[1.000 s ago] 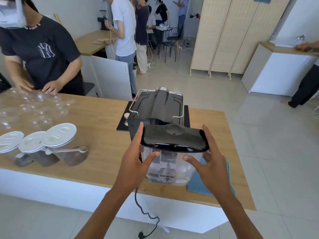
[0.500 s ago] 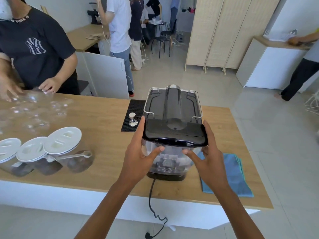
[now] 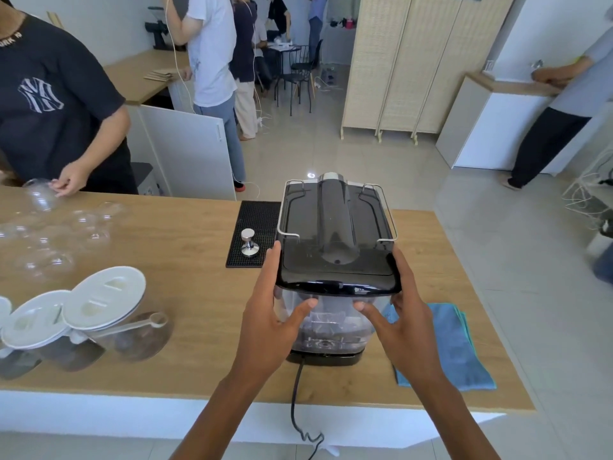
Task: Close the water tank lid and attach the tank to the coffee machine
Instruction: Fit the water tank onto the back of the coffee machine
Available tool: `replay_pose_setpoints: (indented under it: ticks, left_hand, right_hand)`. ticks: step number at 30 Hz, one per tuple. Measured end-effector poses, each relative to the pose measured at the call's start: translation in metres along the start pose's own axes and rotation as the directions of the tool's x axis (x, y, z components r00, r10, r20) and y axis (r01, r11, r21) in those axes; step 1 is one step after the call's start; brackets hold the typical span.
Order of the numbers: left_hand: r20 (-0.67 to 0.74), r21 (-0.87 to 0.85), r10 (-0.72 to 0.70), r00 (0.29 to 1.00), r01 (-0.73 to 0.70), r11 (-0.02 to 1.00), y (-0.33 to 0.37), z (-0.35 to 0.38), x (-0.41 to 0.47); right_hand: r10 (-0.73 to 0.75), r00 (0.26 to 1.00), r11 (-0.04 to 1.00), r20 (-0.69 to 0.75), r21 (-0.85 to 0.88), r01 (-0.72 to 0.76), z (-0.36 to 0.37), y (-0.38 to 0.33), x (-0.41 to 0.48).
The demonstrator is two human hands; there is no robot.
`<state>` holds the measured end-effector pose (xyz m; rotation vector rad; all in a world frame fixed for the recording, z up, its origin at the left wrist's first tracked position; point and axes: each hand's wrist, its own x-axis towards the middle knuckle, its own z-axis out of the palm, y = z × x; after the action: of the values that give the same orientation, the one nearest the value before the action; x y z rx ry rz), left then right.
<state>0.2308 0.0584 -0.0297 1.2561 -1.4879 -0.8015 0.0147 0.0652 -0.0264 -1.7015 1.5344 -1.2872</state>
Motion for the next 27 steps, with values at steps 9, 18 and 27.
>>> replay_pose_setpoints:
  ticks: [9,18,27]
  left_hand:
    - [0.045,0.005,-0.015,0.999,0.015,1.0,-0.014,-0.001,-0.003]
    - [0.068,0.043,0.003,0.998,-0.006,0.999,-0.018,-0.001,-0.003]
    - [0.067,0.076,0.033,0.997,-0.038,0.996,-0.026,-0.004,-0.008]
  right_hand:
    - [0.038,0.999,0.999,0.01,-0.029,-0.038,0.004,0.011,-0.005]
    - [0.044,0.999,0.998,-0.005,-0.037,-0.045,0.007,0.013,-0.008]
    - [0.095,0.995,0.995,-0.027,-0.033,-0.096,0.014,0.023,-0.017]
